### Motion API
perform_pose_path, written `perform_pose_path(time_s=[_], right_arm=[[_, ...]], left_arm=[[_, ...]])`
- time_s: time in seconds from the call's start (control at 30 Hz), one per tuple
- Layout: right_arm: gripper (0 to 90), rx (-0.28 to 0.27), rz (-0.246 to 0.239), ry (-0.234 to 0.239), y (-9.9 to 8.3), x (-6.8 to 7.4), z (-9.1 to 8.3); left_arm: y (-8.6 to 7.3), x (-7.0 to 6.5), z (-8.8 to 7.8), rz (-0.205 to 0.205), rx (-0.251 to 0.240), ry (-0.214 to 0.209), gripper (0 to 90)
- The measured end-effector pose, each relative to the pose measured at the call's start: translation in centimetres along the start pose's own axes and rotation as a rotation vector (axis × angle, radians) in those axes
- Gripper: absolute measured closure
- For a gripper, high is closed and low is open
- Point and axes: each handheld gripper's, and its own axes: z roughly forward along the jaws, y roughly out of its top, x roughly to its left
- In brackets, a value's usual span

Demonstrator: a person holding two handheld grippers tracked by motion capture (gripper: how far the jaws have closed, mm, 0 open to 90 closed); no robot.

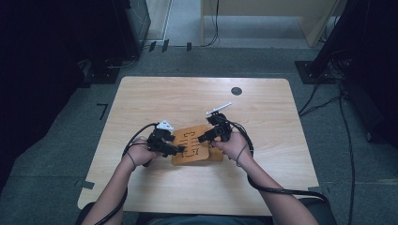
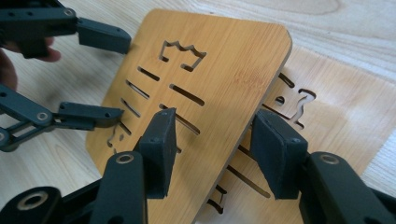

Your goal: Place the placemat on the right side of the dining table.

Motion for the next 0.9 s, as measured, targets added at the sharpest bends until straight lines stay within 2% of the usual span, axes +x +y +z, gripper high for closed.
perform_pose_path(time_s=[0.1,0.27,0.43,0.53,0.57,0.73,0.87,0.9], right_arm=[[51.3,-0.004,0.005,0.003,0.1,0.2,-0.4],[51.4,-0.012,0.012,0.013,0.3,0.4,-1.0],[51.2,-0.028,0.013,0.030,0.7,1.0,-2.3],[51.4,-0.027,0.017,0.035,0.8,1.3,-2.8],[52.0,-0.027,0.011,0.036,0.9,1.5,-3.2],[53.4,-0.020,0.025,0.060,1.3,2.5,-4.7],[53.6,-0.008,0.016,0.057,1.6,3.2,-5.2],[53.4,-0.005,-0.004,0.045,1.6,3.8,-5.2]], left_arm=[[0.0,0.0,0.0,-0.016,-0.005,-0.019,27.0],[0.0,0.1,0.1,-0.017,-0.016,-0.051,26.5],[0.1,0.1,0.1,-0.059,-0.023,-0.103,26.3],[0.1,0.1,0.2,-0.055,-0.027,-0.121,25.8],[0.2,-0.1,0.2,-0.051,-0.029,-0.141,25.0],[0.3,-0.2,0.3,-0.045,-0.045,-0.166,22.9],[0.5,-0.4,0.3,-0.044,-0.052,-0.184,22.5],[0.5,-0.6,0.3,-0.035,-0.055,-0.188,22.4]])
